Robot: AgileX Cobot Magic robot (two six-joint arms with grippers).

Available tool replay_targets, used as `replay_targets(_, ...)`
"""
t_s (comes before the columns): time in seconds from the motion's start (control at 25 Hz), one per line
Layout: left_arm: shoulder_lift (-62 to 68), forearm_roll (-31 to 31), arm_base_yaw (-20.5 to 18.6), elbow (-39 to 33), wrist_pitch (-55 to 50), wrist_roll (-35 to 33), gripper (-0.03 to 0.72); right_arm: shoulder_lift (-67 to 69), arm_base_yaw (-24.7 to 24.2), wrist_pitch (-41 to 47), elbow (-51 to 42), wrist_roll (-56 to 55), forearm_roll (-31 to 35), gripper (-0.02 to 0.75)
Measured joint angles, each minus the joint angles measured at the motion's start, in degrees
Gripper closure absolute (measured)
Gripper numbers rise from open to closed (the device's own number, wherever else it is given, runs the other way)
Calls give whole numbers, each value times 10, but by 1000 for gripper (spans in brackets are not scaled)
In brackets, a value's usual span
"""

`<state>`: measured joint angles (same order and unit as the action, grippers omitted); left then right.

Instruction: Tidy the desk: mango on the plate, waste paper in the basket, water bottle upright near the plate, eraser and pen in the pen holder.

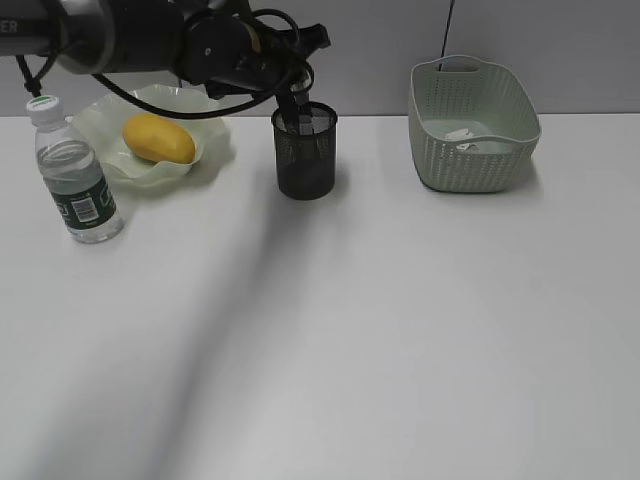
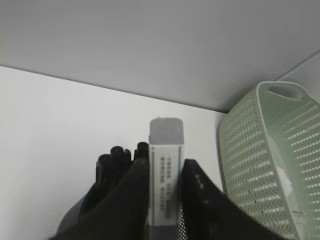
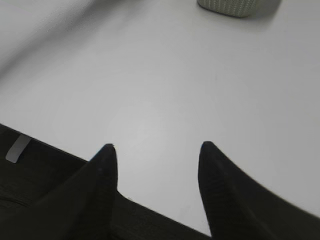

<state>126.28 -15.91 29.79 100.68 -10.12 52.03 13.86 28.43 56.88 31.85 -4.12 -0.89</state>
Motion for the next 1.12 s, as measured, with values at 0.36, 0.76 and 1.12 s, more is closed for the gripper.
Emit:
replay_targets(0.36,3,-7,0,0,2,0,370,0,0,0,0,0,0,316)
replay_targets(0.76,-61,-7,0,0,-101,-3,357,0,0,-1,0,0,-1,316)
replay_targets(1.12,-129,159,1,0,-389,-291,332,0,0,-1,0,0,-1,316)
